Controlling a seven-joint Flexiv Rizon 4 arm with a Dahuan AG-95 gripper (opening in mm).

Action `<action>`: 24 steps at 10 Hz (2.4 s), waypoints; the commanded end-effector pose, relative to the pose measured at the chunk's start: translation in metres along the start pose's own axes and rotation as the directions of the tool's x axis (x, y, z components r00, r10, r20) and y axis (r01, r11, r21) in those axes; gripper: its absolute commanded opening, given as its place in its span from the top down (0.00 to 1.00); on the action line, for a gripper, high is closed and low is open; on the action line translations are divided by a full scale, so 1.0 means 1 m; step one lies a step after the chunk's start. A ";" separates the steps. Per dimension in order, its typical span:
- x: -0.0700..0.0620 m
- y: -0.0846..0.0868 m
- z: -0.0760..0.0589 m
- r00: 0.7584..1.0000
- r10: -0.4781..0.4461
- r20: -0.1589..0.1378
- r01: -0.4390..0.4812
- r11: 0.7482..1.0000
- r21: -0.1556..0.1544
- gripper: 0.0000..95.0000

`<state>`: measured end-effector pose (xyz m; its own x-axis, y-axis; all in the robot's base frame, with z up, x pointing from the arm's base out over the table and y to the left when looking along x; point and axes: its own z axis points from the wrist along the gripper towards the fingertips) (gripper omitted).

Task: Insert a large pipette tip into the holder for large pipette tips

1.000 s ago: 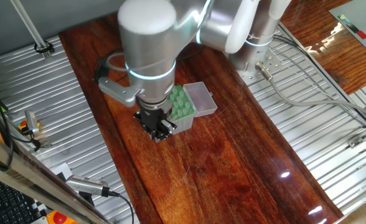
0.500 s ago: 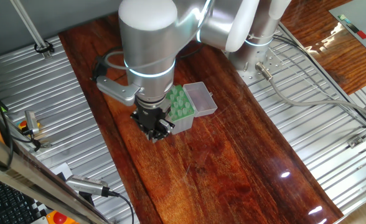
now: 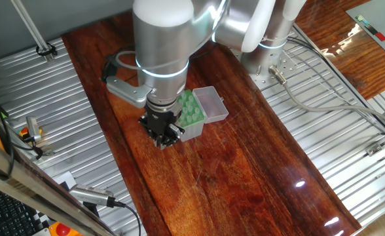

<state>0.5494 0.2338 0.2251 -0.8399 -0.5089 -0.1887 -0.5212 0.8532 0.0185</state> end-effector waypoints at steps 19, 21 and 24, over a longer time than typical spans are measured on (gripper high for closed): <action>0.016 0.000 0.000 0.995 -0.007 0.097 0.003 0.999 0.037 1.00; 0.019 0.000 0.000 0.993 -0.007 0.114 0.002 0.999 0.042 1.00; 0.022 0.001 0.001 0.992 -0.009 0.125 0.003 0.999 0.047 1.00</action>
<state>0.5293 0.2233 0.2198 -0.8107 -0.4978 -0.3082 -0.5156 0.8564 -0.0269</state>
